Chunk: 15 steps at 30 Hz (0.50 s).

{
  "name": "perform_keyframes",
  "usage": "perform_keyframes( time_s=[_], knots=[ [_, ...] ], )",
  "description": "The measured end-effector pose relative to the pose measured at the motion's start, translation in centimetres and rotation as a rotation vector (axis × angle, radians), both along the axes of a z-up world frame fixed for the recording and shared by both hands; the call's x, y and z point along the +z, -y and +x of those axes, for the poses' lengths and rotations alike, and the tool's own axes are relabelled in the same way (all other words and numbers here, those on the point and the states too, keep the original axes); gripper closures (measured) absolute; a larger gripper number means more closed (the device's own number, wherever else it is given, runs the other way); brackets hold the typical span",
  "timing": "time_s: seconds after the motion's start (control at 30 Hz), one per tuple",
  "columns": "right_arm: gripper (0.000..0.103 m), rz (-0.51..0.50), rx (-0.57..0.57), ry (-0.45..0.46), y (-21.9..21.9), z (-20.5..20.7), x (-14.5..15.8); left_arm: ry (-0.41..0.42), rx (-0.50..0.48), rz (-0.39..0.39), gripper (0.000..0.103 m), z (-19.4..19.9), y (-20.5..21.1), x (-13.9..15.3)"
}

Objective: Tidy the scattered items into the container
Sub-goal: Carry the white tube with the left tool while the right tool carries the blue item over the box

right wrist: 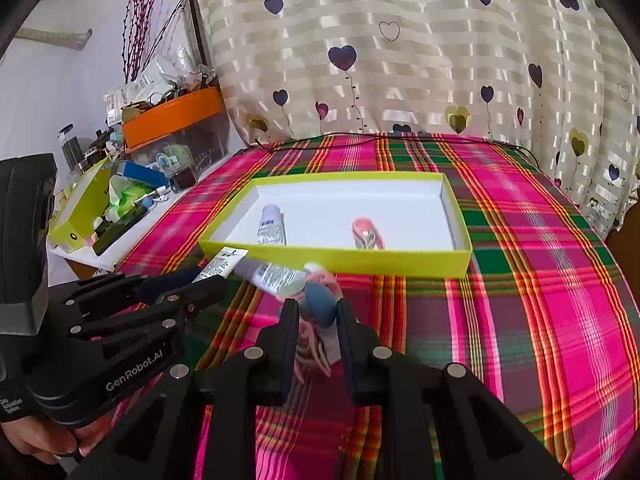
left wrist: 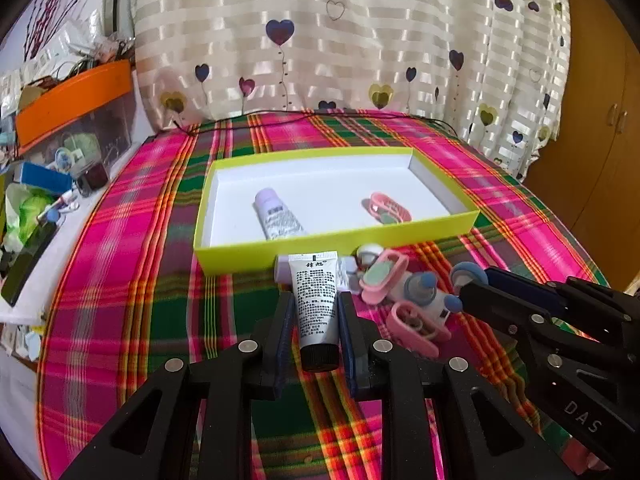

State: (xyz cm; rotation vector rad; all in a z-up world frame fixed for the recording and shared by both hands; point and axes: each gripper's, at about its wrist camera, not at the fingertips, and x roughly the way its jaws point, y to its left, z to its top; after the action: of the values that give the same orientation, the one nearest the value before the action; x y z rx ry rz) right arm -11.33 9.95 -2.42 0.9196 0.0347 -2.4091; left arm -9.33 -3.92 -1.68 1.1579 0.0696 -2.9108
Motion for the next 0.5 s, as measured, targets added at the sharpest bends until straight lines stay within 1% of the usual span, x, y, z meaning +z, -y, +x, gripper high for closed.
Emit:
perform_keyframes(
  time_s=[0.23,0.5],
  knots=[
    [0.083,-0.005,-0.003,-0.029,0.3,-2.0,1.3,-0.024,-0.004,-0.009,0.081,-1.7,0.0,1.0],
    [0.083,-0.004,0.009,-0.073,1.6,-4.9,3.0,-0.081,0.007,-0.013,0.081,-5.2,0.6,3.0]
  ],
)
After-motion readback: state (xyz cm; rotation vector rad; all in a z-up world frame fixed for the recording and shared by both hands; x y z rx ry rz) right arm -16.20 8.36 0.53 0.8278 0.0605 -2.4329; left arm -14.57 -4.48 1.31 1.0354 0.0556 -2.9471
